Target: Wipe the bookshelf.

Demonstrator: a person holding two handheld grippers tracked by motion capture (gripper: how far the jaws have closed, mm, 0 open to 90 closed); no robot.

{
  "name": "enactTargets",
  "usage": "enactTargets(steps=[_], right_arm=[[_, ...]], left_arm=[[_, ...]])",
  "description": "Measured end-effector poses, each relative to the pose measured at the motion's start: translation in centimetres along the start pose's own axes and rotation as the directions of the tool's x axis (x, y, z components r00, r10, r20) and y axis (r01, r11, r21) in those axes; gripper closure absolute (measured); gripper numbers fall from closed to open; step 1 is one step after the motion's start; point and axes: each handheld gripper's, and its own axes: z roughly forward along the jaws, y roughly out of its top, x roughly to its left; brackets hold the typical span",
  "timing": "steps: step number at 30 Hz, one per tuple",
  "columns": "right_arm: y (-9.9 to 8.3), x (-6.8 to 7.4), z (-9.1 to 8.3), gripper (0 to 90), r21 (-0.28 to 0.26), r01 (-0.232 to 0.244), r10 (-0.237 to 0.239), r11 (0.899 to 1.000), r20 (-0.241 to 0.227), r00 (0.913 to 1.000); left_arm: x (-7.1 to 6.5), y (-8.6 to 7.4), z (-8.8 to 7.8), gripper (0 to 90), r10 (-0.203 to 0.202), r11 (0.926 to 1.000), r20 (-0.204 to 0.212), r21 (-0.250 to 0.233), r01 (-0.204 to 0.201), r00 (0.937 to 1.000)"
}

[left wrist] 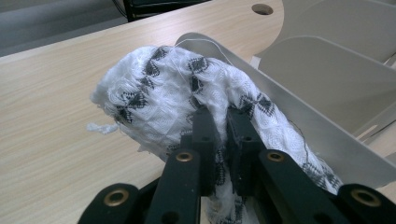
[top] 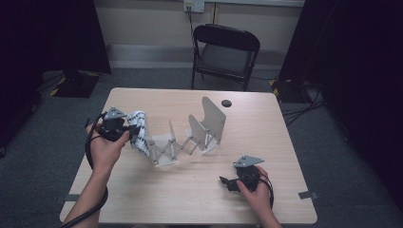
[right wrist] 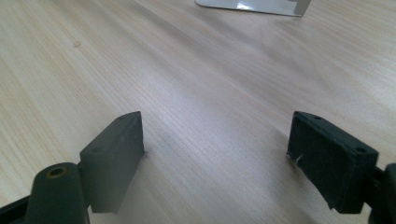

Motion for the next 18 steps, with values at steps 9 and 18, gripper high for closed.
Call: enactTargets(steps=[9, 18], right_arm=[[0.0, 0.0, 0.0, 18.1, 0.0, 0.0, 0.0, 1.0, 0.0, 1.0], [0.0, 0.0, 0.0, 18.1, 0.0, 0.0, 0.0, 1.0, 0.0, 1.0]], left_arm=[[0.1, -1.4, 1.0, 83.2, -0.006, 1.0, 0.0, 0.008, 0.006, 1.0], [0.2, -2.2, 1.9, 83.0, -0.013, 0.9998, 0.006, 0.012, 0.013, 0.9999]])
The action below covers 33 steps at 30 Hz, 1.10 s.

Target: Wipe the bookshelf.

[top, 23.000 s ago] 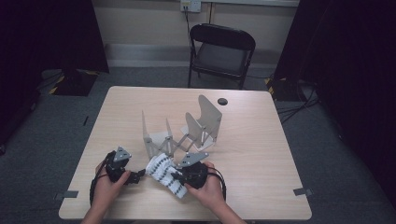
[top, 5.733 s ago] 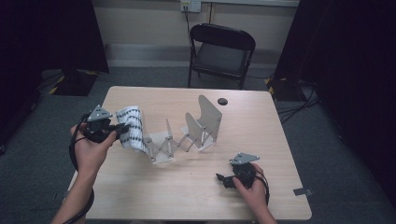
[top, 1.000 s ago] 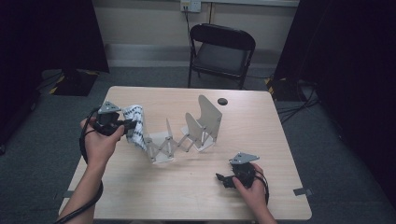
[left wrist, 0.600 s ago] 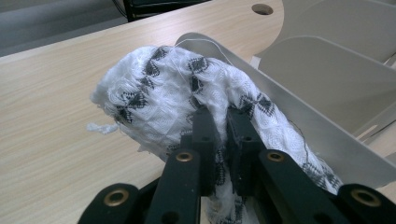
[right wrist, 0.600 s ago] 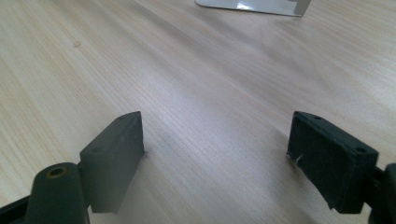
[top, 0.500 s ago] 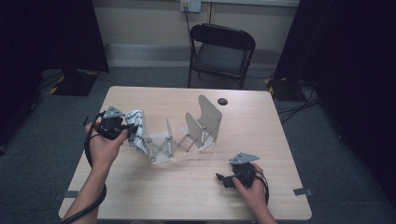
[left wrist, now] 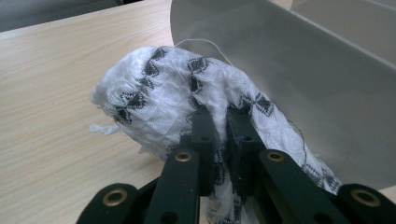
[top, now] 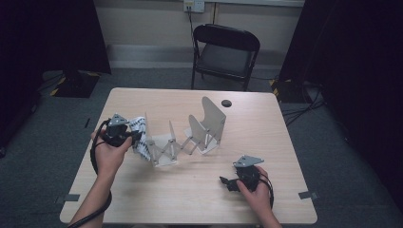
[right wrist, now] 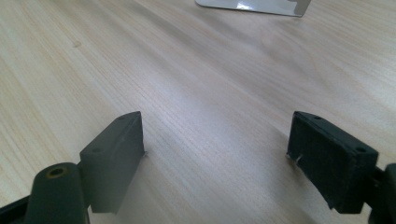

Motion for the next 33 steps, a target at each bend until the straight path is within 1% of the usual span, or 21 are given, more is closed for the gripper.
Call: enactTargets(steps=[13, 20, 24, 25, 28, 29, 31, 33], right_arm=[[0.0, 0.0, 0.0, 18.1, 0.0, 0.0, 0.0, 1.0, 0.0, 1.0], [0.0, 0.0, 0.0, 18.1, 0.0, 0.0, 0.0, 1.0, 0.0, 1.0], [0.0, 0.0, 0.0, 18.1, 0.0, 0.0, 0.0, 1.0, 0.0, 1.0], [0.0, 0.0, 0.0, 18.1, 0.0, 0.0, 0.0, 1.0, 0.0, 1.0], [0.0, 0.0, 0.0, 18.1, 0.0, 0.0, 0.0, 1.0, 0.0, 1.0], [0.0, 0.0, 0.0, 18.1, 0.0, 0.0, 0.0, 1.0, 0.0, 1.0], [0.0, 0.0, 0.0, 18.1, 0.0, 0.0, 0.0, 1.0, 0.0, 1.0], [0.0, 0.0, 0.0, 18.1, 0.0, 0.0, 0.0, 1.0, 0.0, 1.0]], left_arm=[[0.1, -1.5, 1.5, 82.8, -0.02, 0.9998, -0.014, 0.007, 0.02, 0.9997], [0.2, -2.4, 2.5, 82.7, -0.021, 0.9994, -0.018, 0.029, 0.021, 0.9996], [0.1, -3.1, 3.0, 82.7, -0.031, 0.9987, -0.013, 0.04, 0.031, 0.9994], [0.1, -3.2, 3.1, 82.7, -0.023, 0.9988, -0.016, 0.044, 0.023, 0.9996], [0.0, -3.7, 3.4, 82.7, -0.03, 0.9986, -0.014, 0.043, 0.03, 0.9995], [0.0, -3.9, 3.4, 82.7, -0.019, 0.9984, -0.012, 0.053, 0.02, 0.9997], [0.0, -4.4, 3.7, 82.7, -0.026, 0.9982, -0.008, 0.053, 0.026, 0.9996], [0.0, -4.7, 3.8, 82.7, -0.022, 0.9978, -0.007, 0.062, 0.022, 0.9997]])
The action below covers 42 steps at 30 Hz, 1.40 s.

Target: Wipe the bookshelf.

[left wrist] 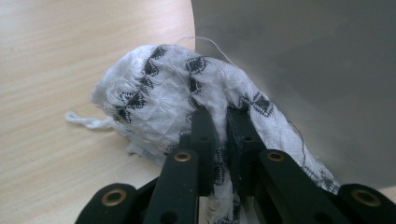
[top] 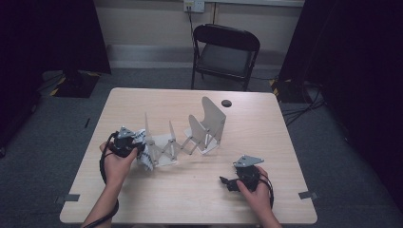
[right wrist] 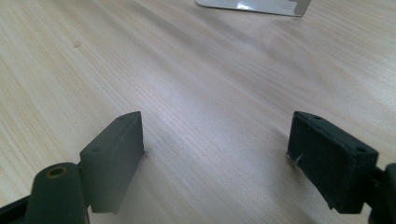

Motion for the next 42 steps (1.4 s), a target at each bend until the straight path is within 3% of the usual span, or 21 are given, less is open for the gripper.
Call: enactTargets(steps=[14, 42], right_arm=[[0.0, 0.0, 0.0, 18.1, 0.0, 0.0, 0.0, 1.0, 0.0, 1.0], [0.0, 0.0, 0.0, 18.1, 0.0, 0.0, 0.0, 1.0, 0.0, 1.0]], left_arm=[[-0.7, -2.2, 0.7, 82.6, -0.018, 0.9998, 0.024, 0.009, 0.018, 0.9995], [-2.2, -4.2, -1.0, 82.3, 0.017, 0.9994, 0.074, 0.029, -0.02, 0.9971]])
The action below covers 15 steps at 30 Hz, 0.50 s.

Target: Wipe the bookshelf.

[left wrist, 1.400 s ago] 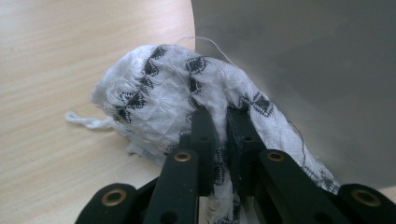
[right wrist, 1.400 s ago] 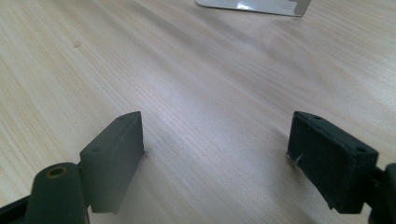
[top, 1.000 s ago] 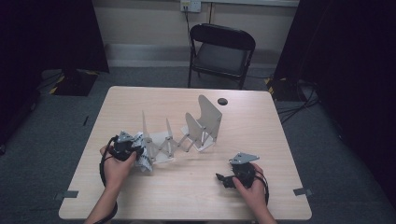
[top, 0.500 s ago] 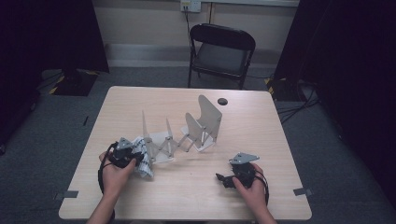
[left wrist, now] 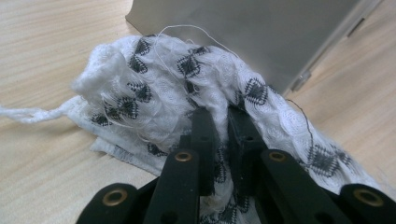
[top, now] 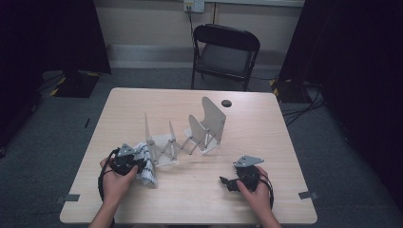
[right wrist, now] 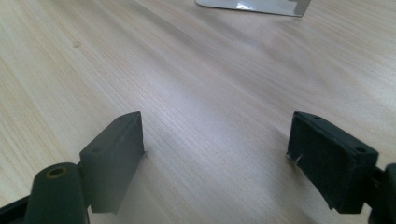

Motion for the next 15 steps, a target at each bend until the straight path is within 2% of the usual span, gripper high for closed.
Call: enactTargets(steps=[7, 10, 11, 15], right_arm=[[0.0, 0.0, 0.0, 18.1, 0.0, 0.0, 0.0, 1.0, 0.0, 1.0], [0.0, 0.0, 0.0, 18.1, 0.0, 0.0, 0.0, 1.0, 0.0, 1.0], [0.0, 0.0, 0.0, 18.1, 0.0, 0.0, 0.0, 1.0, 0.0, 1.0], [0.0, 0.0, 0.0, 18.1, 0.0, 0.0, 0.0, 1.0, 0.0, 1.0]], left_arm=[[0.3, -0.2, -0.2, 80.6, 0.011, 0.9999, 0.0, 0.003, -0.01, 0.9999], [0.5, -0.1, 0.2, 77.1, -0.005, 1.0, 0.0, -0.004, 0.005, 1.0], [0.7, 0.0, 0.2, 77.1, 0.001, 1.0, 0.0, -0.001, -0.001, 1.0], [1.3, 0.6, 0.8, 77.3, -0.011, 0.9999, -0.02, -0.01, 0.011, 0.9997]])
